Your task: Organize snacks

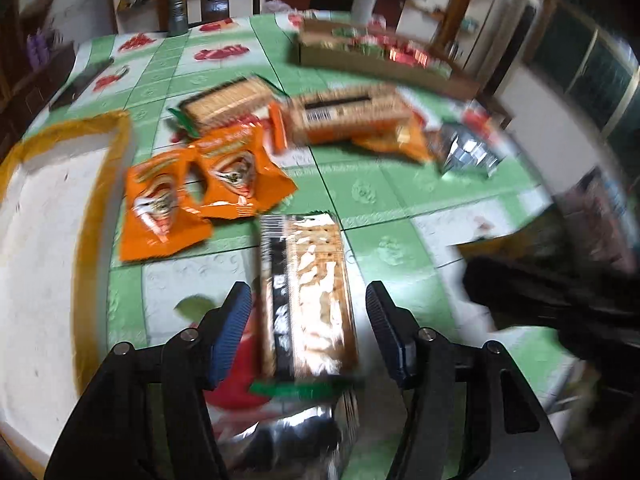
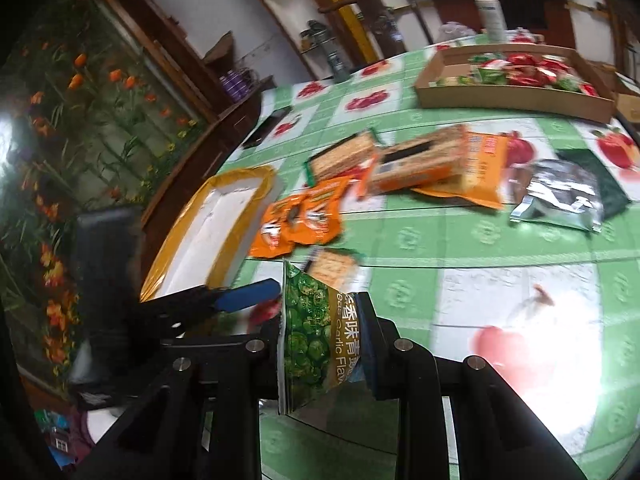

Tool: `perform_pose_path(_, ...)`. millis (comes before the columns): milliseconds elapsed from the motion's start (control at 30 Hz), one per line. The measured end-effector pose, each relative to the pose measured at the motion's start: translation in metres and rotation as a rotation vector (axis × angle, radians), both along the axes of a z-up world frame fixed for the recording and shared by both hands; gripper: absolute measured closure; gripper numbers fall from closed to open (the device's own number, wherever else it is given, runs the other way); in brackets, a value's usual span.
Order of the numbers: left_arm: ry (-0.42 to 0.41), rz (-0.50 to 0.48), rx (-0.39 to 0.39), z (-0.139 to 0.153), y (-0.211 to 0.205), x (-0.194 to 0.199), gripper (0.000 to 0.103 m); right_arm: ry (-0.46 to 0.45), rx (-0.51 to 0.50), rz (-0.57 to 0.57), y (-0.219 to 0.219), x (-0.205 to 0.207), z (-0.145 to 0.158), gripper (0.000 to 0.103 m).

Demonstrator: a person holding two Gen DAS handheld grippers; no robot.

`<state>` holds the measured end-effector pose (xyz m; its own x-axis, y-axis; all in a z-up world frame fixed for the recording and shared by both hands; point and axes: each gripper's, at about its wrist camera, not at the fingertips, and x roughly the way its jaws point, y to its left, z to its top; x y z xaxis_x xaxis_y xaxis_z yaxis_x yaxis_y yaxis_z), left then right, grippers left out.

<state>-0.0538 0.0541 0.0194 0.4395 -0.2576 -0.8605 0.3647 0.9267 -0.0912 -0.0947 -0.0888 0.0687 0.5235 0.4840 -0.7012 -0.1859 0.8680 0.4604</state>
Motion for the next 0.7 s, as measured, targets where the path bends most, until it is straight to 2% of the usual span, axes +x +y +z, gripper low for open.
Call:
perform_pose_path(33, -0.013, -0.009, 0.063, -0.007, -0.01, 0.002, 0.045, 0.001, -0.003, -0.011, -0.006, -0.002, 0.0, 0.076)
perform_pose_path(67, -0.043, -0.019, 0.087, -0.008, -0.014, 0.0, 0.046, 0.001, -0.004, -0.016, -0.009, -0.004, 0.0, 0.076)
perform_pose_path(100, -0.045, -0.024, 0.081, -0.007, -0.014, -0.001, 0.058, -0.002, -0.004, -0.021, -0.013, -0.006, 0.001, 0.076)
perform_pose_path(233, -0.045, 0.017, -0.011, 0.002, 0.007, 0.001, 0.059, -0.015, 0.005, -0.009, -0.015, -0.009, 0.003, 0.076)
perform_pose_path(367, -0.051, 0.082, -0.155, 0.02, 0.045, -0.004, 0.059, -0.01, 0.021, 0.026, -0.005, -0.007, 0.001, 0.076)
perform_pose_path(500, -0.097, 0.161, -0.266, 0.045, 0.092, -0.019, 0.059, -0.006, 0.022, 0.081, 0.014, -0.003, 0.003, 0.076)
perform_pose_path(567, -0.13, 0.22, -0.287, 0.055, 0.118, -0.025, 0.059, 0.0, 0.03, 0.119, 0.029, 0.0, 0.004, 0.076)
perform_pose_path(700, -0.164, 0.36, -0.27, 0.058, 0.173, -0.03, 0.059, 0.024, 0.056, 0.21, 0.068, 0.008, 0.005, 0.076)
